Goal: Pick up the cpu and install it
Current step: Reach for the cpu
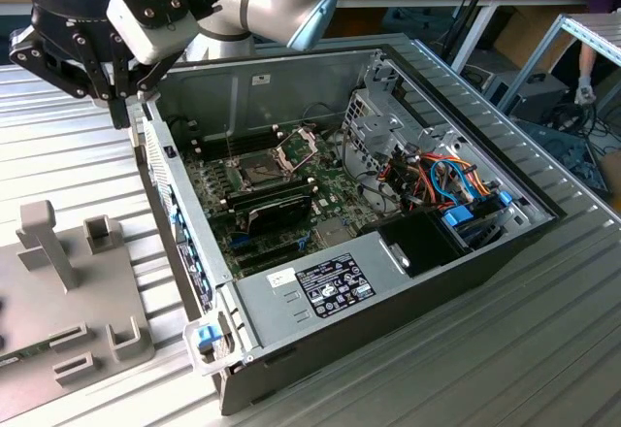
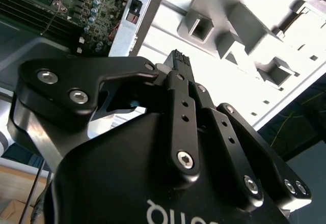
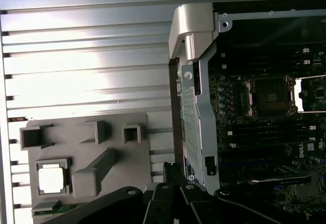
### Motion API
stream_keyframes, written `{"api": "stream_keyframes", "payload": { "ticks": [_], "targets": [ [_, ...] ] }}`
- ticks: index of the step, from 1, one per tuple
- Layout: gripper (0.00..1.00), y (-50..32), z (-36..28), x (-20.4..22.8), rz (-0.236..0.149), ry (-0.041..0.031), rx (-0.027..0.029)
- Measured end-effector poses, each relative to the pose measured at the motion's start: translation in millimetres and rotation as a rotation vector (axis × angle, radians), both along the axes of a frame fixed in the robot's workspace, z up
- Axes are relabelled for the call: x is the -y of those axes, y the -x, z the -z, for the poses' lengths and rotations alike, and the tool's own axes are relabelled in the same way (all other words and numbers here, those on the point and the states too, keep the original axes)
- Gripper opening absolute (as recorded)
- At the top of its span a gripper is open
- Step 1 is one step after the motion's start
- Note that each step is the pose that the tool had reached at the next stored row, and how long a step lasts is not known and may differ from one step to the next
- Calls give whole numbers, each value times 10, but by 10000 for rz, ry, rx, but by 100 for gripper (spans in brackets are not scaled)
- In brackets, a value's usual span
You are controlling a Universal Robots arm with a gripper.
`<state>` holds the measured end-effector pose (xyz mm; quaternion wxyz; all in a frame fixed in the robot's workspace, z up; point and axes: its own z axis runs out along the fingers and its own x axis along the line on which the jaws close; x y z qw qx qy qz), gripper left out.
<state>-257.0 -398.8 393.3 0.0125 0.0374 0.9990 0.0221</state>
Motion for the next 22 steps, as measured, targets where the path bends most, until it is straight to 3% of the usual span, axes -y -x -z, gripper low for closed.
{"api": "stream_keyframes", "payload": {
  "ticks": [14, 22],
  "targets": [
    [11, 187, 0, 0, 0, 0, 1],
    [11, 218, 0, 0, 0, 0, 0]
  ]
}}
